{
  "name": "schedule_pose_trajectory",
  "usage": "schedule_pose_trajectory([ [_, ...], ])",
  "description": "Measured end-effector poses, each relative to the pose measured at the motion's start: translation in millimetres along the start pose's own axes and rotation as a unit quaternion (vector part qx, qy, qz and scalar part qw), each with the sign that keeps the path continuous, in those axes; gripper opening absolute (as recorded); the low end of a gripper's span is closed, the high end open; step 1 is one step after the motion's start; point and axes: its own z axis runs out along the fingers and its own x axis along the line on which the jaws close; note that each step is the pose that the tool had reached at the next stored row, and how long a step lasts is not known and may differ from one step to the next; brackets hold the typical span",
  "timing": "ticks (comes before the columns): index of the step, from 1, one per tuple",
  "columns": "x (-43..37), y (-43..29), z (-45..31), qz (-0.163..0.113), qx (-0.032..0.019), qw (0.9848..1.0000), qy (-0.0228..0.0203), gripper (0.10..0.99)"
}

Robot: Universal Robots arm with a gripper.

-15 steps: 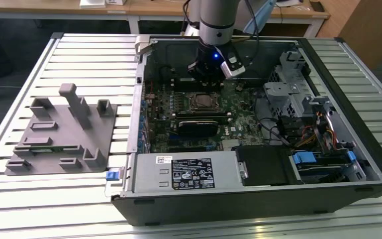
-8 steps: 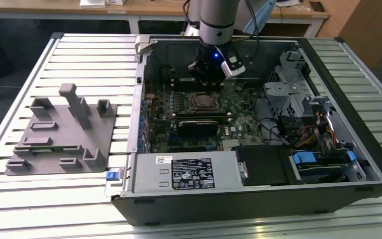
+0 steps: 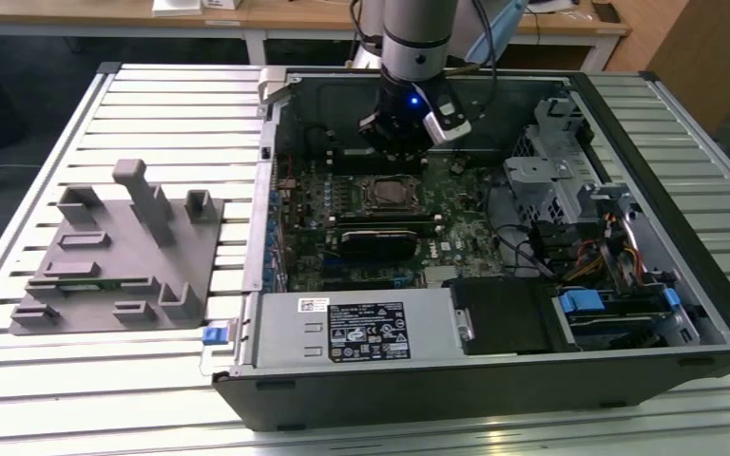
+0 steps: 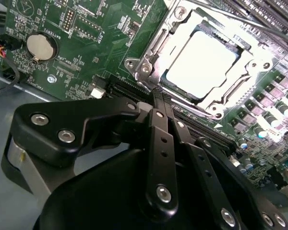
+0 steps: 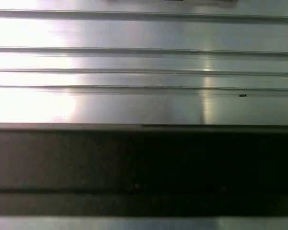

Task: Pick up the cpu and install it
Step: 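Install the first cpu locking lever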

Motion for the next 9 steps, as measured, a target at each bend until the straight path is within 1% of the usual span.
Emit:
schedule_pose_trajectory([
  [9, -0.7, -1.9, 0.1, 0.000, 0.0000, 1.0000, 0.0000, 0.122],
])
